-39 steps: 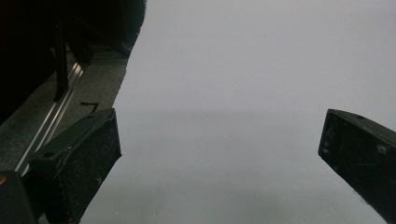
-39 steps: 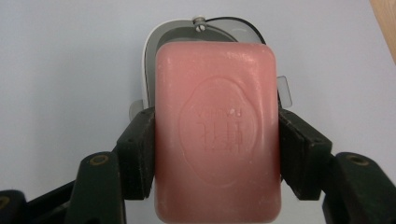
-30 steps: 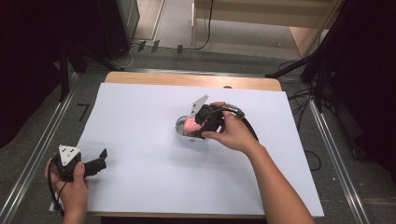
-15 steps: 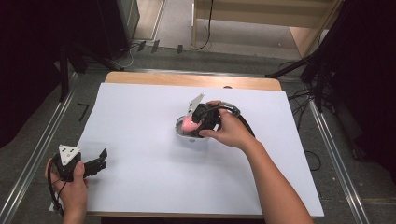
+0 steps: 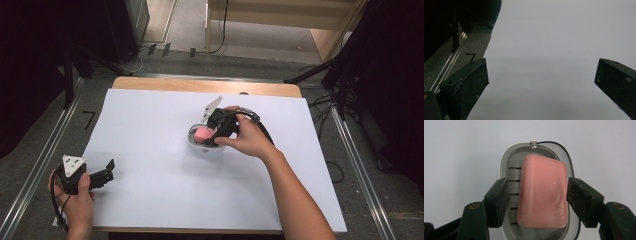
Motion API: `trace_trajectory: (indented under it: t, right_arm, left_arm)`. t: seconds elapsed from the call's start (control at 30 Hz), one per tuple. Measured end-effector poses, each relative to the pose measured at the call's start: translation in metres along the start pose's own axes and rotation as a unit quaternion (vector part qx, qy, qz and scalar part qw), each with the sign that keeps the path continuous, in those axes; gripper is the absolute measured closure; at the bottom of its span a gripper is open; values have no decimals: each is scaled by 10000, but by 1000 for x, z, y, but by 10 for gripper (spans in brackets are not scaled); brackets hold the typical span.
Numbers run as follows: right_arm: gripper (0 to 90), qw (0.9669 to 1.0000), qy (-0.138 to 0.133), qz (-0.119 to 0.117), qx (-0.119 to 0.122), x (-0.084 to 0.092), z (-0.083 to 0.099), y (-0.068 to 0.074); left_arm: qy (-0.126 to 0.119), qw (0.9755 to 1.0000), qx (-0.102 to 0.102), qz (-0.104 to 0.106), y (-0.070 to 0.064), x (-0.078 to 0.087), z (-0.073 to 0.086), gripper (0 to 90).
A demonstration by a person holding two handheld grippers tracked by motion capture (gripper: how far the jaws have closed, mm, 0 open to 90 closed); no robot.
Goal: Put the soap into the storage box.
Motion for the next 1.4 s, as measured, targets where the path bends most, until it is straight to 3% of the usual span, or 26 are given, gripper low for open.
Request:
trace_trajectory:
  t: [0.23, 0.5, 0.57, 0.67, 0.7, 0.73, 0.93, 1.13, 1.4]
  right_arm:
    - [358, 9988, -180, 99, -448, 13, 14, -2]
    - [319, 9932, -389, 163, -1090, 27, 42, -3]
    - [295, 9904, -459, 205, -1289, 32, 48, -2]
    - [192, 9850, -524, 589, -1532, 38, 59, -2]
    - [192, 9850, -524, 589, -1532, 38, 59, -2]
    - [167, 9803, -501, 758, -1753, 42, 67, -1]
    - [23, 9710, -471, 1019, -2112, 50, 86, 1]
    - [10, 9630, -533, 1184, -2360, 56, 102, 4]
    - [0, 9553, -650, 1286, -2583, 63, 126, 9]
  left_arm:
    - [-11, 10000, -19, -7, 0, 0, 0, 0]
    - [-1, 10000, -49, -37, -1, 0, 0, 0]
    - [-2, 10000, -46, -42, -1, 0, 0, 0]
    - [-6, 10000, -49, -42, -1, 0, 0, 0]
    - [-6, 10000, -49, -42, -1, 0, 0, 0]
    - [-7, 10000, -48, -44, -1, 0, 0, 0]
    - [-3, 10000, -36, -40, 0, 0, 0, 0]
    - [-8, 10000, -34, -51, -1, -1, 0, 0]
    - [-1, 10000, -45, -48, -1, -1, 0, 0]
Point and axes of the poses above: each handheld gripper's, and its own axes: x roughly backward along the jaws, z roughly out of its underside, y roughly to its left, the point moved 8 cm from there along -x, roughly forward along the jaws, and after that the axes turned 1 degree about x, right-handed, at the moved point
